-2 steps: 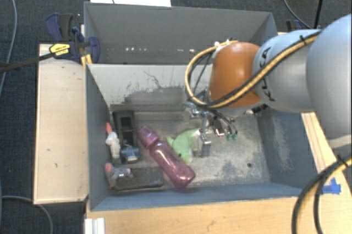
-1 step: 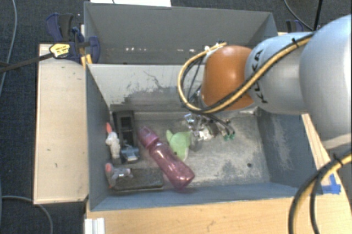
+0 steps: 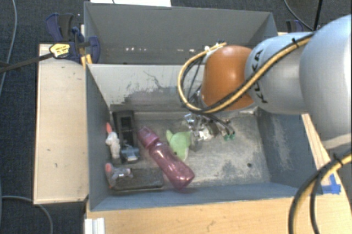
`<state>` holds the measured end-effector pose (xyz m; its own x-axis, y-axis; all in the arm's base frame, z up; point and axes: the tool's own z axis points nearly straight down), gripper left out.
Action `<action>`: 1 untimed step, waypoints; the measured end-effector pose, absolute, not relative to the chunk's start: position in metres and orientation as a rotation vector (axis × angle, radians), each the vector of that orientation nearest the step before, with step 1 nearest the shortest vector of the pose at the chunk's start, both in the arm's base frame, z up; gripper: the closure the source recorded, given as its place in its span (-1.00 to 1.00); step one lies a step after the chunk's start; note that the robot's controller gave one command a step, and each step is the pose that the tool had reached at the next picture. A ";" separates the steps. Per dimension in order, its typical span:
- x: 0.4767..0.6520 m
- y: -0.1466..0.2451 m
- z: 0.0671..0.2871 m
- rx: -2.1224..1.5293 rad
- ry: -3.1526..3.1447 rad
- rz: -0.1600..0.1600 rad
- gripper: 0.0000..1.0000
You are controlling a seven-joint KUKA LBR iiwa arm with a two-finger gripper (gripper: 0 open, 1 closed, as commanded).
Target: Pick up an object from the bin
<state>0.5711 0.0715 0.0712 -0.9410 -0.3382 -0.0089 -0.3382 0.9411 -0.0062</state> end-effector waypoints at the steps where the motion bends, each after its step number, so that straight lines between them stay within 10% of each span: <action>1: 0.578 0.069 0.183 -0.436 3.098 -0.006 1.00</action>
Offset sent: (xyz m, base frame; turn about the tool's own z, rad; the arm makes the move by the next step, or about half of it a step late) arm 0.0000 0.0000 0.0000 0.0000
